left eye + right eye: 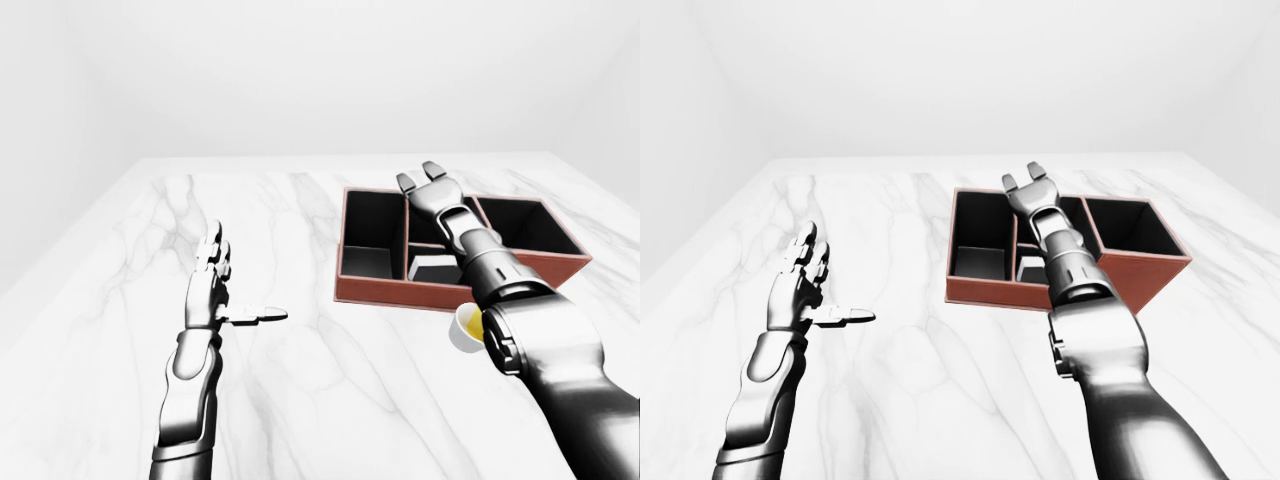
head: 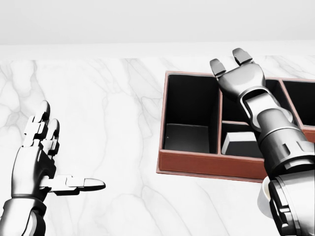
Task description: Pick up the book and place it in the caddy.
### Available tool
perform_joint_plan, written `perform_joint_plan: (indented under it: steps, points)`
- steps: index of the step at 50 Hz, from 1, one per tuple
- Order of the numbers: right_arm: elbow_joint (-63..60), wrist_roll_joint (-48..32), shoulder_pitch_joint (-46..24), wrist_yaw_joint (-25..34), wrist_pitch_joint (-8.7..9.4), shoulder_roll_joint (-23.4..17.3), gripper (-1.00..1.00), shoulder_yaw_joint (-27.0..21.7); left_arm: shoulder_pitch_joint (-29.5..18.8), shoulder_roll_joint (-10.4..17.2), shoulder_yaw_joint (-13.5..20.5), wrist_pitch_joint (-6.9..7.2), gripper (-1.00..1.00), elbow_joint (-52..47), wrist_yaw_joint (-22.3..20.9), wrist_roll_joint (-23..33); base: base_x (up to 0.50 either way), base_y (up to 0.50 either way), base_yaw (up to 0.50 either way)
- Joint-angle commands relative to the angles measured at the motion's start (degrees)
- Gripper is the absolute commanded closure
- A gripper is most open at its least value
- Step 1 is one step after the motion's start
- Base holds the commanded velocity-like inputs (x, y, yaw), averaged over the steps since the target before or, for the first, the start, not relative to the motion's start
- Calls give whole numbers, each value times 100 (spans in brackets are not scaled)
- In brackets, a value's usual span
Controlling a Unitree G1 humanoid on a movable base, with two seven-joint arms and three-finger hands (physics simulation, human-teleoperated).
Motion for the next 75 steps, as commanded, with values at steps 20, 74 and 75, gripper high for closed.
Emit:
perform_joint_plan:
  steps: [20, 74, 75]
  points:
    - [-577, 2583, 554, 103, 0, -203, -100, -503, -57, 2, -32, 0, -100, -102, 27, 50, 0, 0, 0]
    - [-11655, 9573, 5197, 1341, 1000, 1647, -100, -838, 26, -51, -131, 0, -100, -588, 27, 290, 0, 0, 0]
    - [-11481, 9533, 5081, 1304, 1000, 1616, -100, -820, 13, -50, -126, 0, -100, -534, 25, 297, 0, 0, 0]
